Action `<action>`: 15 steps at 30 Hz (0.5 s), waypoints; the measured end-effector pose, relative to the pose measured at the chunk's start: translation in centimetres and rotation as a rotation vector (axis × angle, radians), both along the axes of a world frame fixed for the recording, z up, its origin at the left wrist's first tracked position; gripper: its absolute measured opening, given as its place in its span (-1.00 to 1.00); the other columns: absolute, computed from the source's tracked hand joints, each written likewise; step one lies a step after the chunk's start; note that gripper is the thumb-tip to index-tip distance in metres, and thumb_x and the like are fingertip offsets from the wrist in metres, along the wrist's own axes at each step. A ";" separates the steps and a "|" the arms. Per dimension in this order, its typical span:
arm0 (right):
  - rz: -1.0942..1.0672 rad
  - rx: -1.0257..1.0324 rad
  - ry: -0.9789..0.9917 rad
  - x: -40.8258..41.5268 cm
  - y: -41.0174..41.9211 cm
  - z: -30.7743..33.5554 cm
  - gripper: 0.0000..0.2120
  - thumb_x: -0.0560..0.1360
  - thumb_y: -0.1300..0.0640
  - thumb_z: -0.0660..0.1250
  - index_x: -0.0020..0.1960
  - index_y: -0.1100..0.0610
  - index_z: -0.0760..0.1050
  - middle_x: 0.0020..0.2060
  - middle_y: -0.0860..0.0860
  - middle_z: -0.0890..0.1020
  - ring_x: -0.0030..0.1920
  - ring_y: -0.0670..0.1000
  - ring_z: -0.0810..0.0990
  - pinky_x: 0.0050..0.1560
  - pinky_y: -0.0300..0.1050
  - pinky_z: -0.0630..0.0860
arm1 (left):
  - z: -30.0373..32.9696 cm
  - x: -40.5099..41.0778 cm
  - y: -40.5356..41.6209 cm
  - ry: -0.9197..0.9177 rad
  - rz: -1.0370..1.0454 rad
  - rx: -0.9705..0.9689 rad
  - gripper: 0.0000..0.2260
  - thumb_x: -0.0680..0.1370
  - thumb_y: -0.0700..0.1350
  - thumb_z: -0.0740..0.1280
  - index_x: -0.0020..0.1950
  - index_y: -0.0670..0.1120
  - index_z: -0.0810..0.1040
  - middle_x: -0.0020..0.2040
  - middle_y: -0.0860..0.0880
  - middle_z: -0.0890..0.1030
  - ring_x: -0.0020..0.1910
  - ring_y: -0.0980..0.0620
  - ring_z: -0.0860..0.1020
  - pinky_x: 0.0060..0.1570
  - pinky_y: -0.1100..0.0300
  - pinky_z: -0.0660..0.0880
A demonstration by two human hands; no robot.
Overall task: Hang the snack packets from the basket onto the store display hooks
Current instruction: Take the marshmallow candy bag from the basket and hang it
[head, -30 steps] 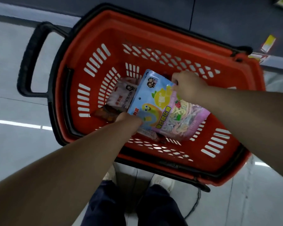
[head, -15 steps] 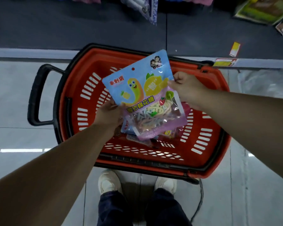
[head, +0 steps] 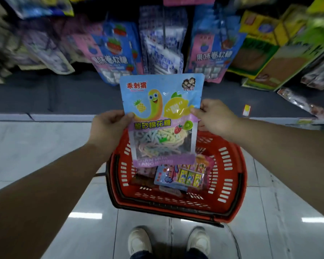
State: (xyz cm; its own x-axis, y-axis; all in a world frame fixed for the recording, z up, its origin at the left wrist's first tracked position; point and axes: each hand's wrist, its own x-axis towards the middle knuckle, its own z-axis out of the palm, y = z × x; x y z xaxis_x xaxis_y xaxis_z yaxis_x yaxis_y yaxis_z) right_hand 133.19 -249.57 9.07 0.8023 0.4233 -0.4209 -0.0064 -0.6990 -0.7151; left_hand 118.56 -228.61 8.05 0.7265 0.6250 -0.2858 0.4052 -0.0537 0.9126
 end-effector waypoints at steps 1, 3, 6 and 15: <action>-0.009 0.023 -0.008 0.3 0.6 1.8 -0.65 0.56 0.02 0.27 0.10 0.34 0.48 0.05 0.33 0.60 0.03 0.30 0.61 0.08 0.23 0.55 | 1.9 0.3 0.8 -0.023 0.008 0.009 -0.95 0.51 -0.11 0.41 -0.14 0.00 0.66 -0.36 0.21 0.67 -0.34 0.27 0.62 -0.37 0.36 0.50; -0.020 0.077 0.000 0.8 1.9 5.5 -0.63 0.55 0.02 0.29 0.05 0.37 0.43 0.06 0.38 0.56 0.00 0.33 0.62 0.03 0.32 0.55 | 5.6 0.7 2.2 -0.081 0.021 0.041 -0.97 0.50 -0.14 0.42 -0.15 -0.03 0.63 -0.42 0.26 0.64 -0.39 0.33 0.59 -0.40 0.46 0.46; -0.022 0.167 0.018 1.2 4.2 11.8 -0.63 0.55 0.06 0.30 0.12 0.38 0.41 0.11 0.41 0.53 -0.16 0.18 0.58 0.02 0.26 0.59 | 11.3 1.2 4.7 -0.168 0.049 0.089 -0.98 0.49 -0.15 0.43 -0.12 -0.07 0.63 -0.42 0.25 0.64 -0.40 0.33 0.58 -0.36 0.44 0.48; 0.040 0.291 -0.214 1.9 10.8 29.4 -0.73 0.58 0.08 0.25 -0.18 0.24 0.33 -0.18 0.30 0.52 -0.27 0.08 0.51 -0.26 -0.14 0.54 | 27.4 2.8 11.7 -0.368 0.095 0.275 -0.94 0.50 -0.13 0.43 -0.08 -0.10 0.62 -0.30 0.11 0.64 -0.38 0.28 0.58 -0.34 0.40 0.50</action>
State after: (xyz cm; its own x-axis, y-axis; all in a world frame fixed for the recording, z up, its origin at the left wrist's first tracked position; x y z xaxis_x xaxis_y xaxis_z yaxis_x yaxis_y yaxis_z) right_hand 135.12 -238.73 38.48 0.8394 0.5337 -0.1023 0.1887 -0.4628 -0.8661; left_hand 121.34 -216.89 35.47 0.6840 0.7104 0.1660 0.0718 -0.2921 0.9537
